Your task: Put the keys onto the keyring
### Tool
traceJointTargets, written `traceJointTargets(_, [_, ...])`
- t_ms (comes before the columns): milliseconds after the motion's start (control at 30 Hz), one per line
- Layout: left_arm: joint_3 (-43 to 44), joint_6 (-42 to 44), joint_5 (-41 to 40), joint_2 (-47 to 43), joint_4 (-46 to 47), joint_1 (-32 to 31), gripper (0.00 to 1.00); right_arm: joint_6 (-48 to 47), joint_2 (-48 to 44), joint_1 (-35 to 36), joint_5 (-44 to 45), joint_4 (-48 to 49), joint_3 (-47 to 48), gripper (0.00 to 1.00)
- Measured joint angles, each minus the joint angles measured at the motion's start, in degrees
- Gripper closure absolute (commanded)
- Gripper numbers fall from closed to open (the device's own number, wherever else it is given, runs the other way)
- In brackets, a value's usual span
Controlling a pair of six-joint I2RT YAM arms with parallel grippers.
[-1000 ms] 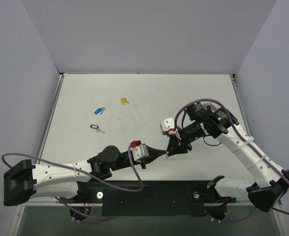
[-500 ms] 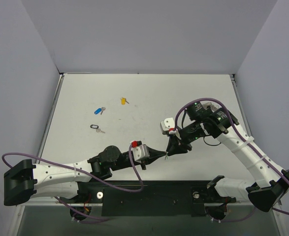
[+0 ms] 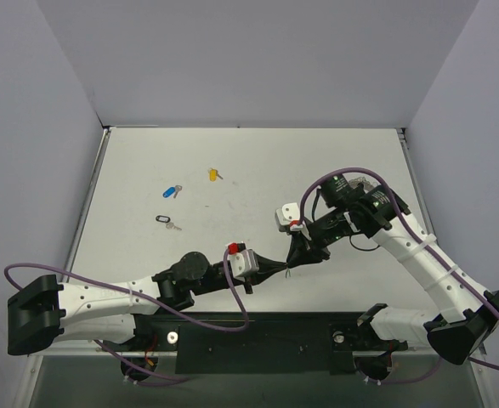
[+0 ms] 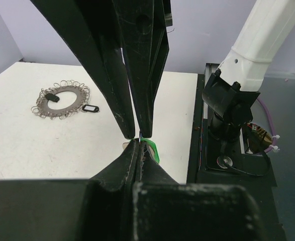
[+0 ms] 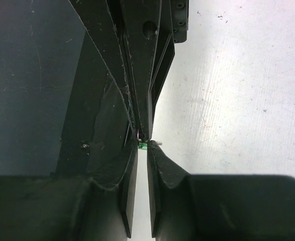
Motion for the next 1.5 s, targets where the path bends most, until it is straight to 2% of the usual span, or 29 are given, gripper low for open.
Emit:
traceJointTargets(67, [-0.02,-0.11,-0.04,0.00,0.07,0.00,1.00,0.09,0.00,0.02,-0.02,0.07,0.00,1.00])
traceJointTargets(333, [-0.35,-1.07,-0.15,0.00,0.59,0.02,0.98,1.14,0.00,0.04,-0.04,0.02,0.00,1.00])
traceJointTargets(467, [-0.44,-2.40,-0.59,-0.02,0.59,0.00,0.72,2.82,0.00,0.02,0.50,0.33,0.00,1.00])
traceJointTargets(633, [-1.38,-4.57,-1.77,-1.22,0.44,0.00,0.57,4.22,-0.11,-0.42,1.31,0.98,-0.44,1.00])
traceJointTargets(700, [-2.01,-5.35,-2.27,-2.25,0.33,0.00,0.47,4.48,-0.15,-0.52,1.81,1.11,-1.09,1.00])
traceJointTargets(900, [-3.80,-8.35,-5.20,-6.71,-1.97,0.00,0.37,5.35,-0.17,-1.31,3.41,1.73,-3.06,1.00])
traceJointTargets(1133, [-4.09,-12.98,-8.87,-9.40,-5.84,0.09,0.37,4.50,-0.15,-2.21,6.40,0.76,-4.22,1.00])
traceJointTargets(1333, [-2.58,-12.41,-8.68,-3.37,-7.96,0.13,0.45,3.32,0.15,-3.04,7.06,-0.79,-4.24,1.00])
traceJointTargets(1500, [1.99,-9.07,-8.31,2.29,-9.73,0.13,0.51,2.38,1.03,-3.08,7.06,-1.16,-5.27,1.00])
